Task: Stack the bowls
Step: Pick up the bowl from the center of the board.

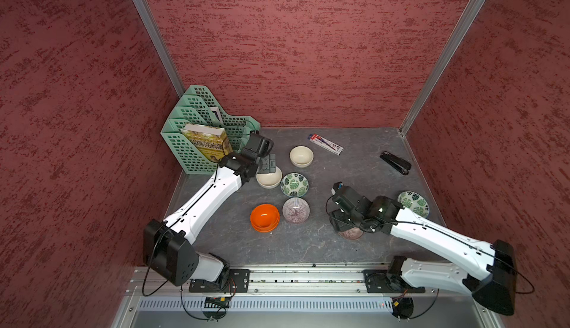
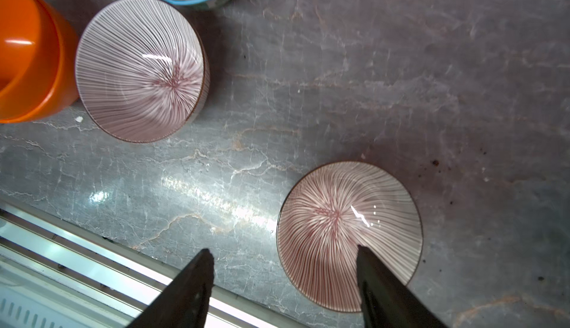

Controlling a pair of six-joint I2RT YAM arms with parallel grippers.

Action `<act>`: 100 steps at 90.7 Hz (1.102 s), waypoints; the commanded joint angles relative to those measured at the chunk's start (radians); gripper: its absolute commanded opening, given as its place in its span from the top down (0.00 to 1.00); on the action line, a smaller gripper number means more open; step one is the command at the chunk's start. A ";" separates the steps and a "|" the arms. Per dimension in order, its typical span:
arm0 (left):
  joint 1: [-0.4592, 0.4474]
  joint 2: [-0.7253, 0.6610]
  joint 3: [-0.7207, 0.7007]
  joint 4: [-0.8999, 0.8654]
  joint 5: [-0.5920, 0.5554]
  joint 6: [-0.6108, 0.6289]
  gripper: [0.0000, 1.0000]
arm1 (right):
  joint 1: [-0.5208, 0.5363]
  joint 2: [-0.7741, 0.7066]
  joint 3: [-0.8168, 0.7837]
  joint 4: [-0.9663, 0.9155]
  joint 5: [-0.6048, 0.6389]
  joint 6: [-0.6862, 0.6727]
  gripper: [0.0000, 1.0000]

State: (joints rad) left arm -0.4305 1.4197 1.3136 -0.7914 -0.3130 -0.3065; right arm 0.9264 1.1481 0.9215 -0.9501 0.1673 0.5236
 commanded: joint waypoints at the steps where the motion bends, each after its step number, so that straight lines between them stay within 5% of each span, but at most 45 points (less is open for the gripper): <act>1: 0.035 -0.011 0.010 0.013 0.058 -0.006 0.01 | 0.032 0.012 -0.064 -0.002 0.042 0.140 0.30; 17: 0.021 -0.037 -0.009 -0.002 0.050 -0.010 0.04 | 0.040 0.050 -0.084 0.093 0.055 0.150 0.47; 44: 0.011 -0.044 -0.016 -0.030 0.046 -0.036 0.04 | 0.053 0.150 -0.099 0.179 0.035 0.133 0.49; 76: 0.004 -0.038 -0.001 -0.045 0.047 -0.036 0.05 | 0.052 0.232 -0.125 0.196 0.040 0.155 0.66; 100: 0.003 -0.049 -0.008 -0.049 0.042 -0.034 0.05 | 0.051 0.239 -0.132 0.213 0.064 0.158 0.89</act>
State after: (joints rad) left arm -0.4221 1.3911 1.3052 -0.8318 -0.2668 -0.3367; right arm 0.9699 1.3811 0.7872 -0.7609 0.1982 0.6754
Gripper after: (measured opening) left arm 0.949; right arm 0.148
